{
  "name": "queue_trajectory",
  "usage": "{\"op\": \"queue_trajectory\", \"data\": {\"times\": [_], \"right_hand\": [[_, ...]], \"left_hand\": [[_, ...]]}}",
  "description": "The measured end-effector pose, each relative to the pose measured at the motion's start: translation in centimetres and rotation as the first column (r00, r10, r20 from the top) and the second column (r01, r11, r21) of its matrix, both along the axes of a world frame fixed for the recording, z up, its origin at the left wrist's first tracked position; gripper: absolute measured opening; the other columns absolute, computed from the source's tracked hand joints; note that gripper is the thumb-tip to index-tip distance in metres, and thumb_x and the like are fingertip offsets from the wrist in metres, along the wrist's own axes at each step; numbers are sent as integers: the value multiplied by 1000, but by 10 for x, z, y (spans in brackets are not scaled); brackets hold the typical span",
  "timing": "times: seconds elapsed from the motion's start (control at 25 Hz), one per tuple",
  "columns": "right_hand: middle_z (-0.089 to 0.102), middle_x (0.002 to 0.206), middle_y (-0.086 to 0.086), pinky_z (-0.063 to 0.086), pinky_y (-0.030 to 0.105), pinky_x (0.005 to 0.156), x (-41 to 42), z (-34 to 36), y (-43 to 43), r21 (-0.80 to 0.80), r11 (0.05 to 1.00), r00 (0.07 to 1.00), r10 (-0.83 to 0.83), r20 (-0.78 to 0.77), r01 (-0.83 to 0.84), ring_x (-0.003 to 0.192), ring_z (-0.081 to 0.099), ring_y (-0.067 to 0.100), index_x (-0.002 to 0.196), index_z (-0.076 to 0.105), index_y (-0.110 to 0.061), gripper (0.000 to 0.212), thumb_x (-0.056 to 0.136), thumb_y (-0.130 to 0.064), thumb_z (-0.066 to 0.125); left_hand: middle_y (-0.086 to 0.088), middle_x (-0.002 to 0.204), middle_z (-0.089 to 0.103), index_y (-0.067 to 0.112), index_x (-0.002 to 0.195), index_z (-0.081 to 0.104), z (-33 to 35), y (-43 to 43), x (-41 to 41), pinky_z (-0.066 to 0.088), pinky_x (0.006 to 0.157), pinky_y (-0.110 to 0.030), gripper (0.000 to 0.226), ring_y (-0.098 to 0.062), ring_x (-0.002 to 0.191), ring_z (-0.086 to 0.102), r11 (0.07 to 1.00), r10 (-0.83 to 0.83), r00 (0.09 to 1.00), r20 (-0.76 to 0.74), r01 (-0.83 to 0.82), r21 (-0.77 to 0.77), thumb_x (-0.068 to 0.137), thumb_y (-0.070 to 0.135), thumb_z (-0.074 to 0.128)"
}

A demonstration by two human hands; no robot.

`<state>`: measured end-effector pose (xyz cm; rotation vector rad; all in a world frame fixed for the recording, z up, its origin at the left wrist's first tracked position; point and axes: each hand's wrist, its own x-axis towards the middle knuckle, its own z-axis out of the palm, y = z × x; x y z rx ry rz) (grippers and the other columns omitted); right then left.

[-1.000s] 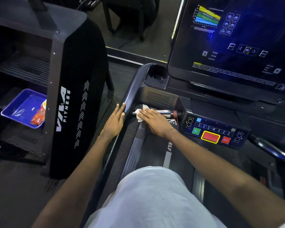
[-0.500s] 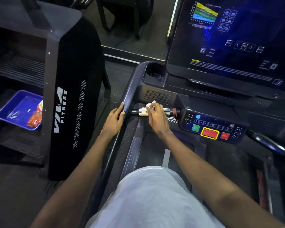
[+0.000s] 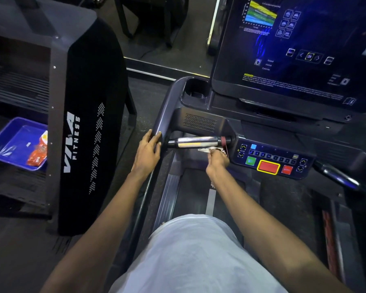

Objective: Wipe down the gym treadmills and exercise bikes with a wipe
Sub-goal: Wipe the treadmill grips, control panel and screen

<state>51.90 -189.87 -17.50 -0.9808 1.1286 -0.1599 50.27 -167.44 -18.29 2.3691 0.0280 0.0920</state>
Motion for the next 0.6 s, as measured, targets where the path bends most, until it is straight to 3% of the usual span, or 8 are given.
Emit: {"op": "queue_trajectory", "data": {"times": [0.08, 0.2, 0.36, 0.48, 0.6], "right_hand": [[52, 68, 1, 51, 18, 63, 5, 9, 10, 162, 986, 1000, -30, -7, 31, 59, 49, 9, 72, 49, -11, 30, 88, 15, 49], [56, 65, 8, 54, 20, 44, 8, 2, 33, 335, 935, 992, 127, -5, -118, 58, 54, 13, 78, 52, -6, 29, 92, 15, 38], [60, 89, 21, 59, 26, 53, 1, -3, 49, 380, 891, 968, 246, 57, -248, 79, 61, 28, 85, 56, 8, 21, 90, 20, 40], [55, 74, 13, 55, 22, 50, -3, 14, 42, 283, 956, 997, 60, 43, -70, 66, 55, 18, 75, 51, -1, 27, 85, 23, 44], [54, 73, 6, 50, 22, 61, -3, 23, 13, 235, 964, 988, -141, 58, 124, 62, 51, 10, 74, 48, -7, 28, 86, 18, 47]], "left_hand": [[-14, 150, 42, 12, 134, 60, 1, -4, 7, 35, 115, -38, 39, -27, 136, 42, 996, -72, 995, 64, 68, 57, 96, 8, 55], [-13, 146, 48, 10, 129, 63, -1, -6, 14, 36, 113, -47, 38, -31, 137, 41, 971, -167, 984, 57, 155, 180, 91, 11, 63], [-8, 148, 47, 14, 125, 67, -5, -1, 15, 35, 112, -49, 35, -30, 139, 37, 961, -194, 980, 34, 183, 207, 90, 14, 66], [-8, 147, 48, 16, 121, 70, 0, -1, 18, 37, 110, -48, 33, -30, 135, 38, 949, -197, 980, 19, 186, 253, 89, 17, 68], [-9, 147, 46, 22, 119, 72, 3, -3, 20, 38, 105, -49, 31, -31, 134, 38, 922, -210, 978, 2, 197, 334, 88, 24, 70]]}}
